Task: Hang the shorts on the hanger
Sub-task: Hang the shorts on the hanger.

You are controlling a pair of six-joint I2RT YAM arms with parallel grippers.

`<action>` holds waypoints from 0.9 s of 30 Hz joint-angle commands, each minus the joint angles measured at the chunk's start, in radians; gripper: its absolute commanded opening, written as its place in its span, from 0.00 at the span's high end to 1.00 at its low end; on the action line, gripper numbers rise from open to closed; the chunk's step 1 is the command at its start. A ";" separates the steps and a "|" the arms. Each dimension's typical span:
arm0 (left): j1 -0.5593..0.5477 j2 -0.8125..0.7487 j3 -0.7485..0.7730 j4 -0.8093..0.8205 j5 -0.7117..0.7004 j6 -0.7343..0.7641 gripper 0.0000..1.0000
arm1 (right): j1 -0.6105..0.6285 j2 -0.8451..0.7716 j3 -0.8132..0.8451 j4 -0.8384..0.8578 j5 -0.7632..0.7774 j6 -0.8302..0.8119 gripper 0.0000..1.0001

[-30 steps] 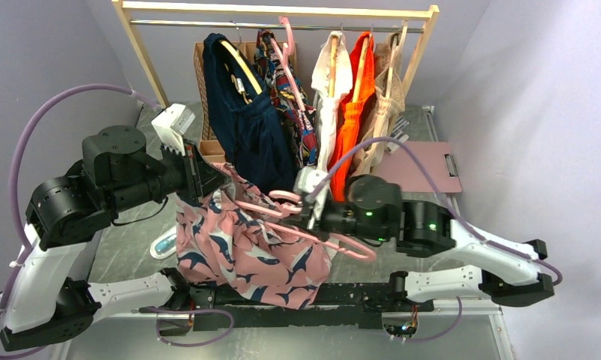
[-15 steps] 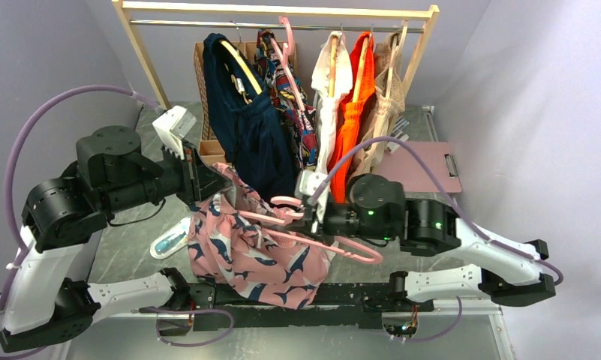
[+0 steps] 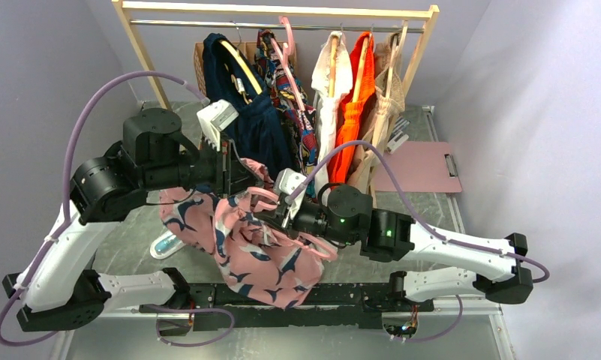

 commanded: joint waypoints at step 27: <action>0.004 -0.485 -0.106 0.169 -0.375 -0.004 0.18 | 0.004 -0.258 -0.119 0.467 0.035 0.078 1.00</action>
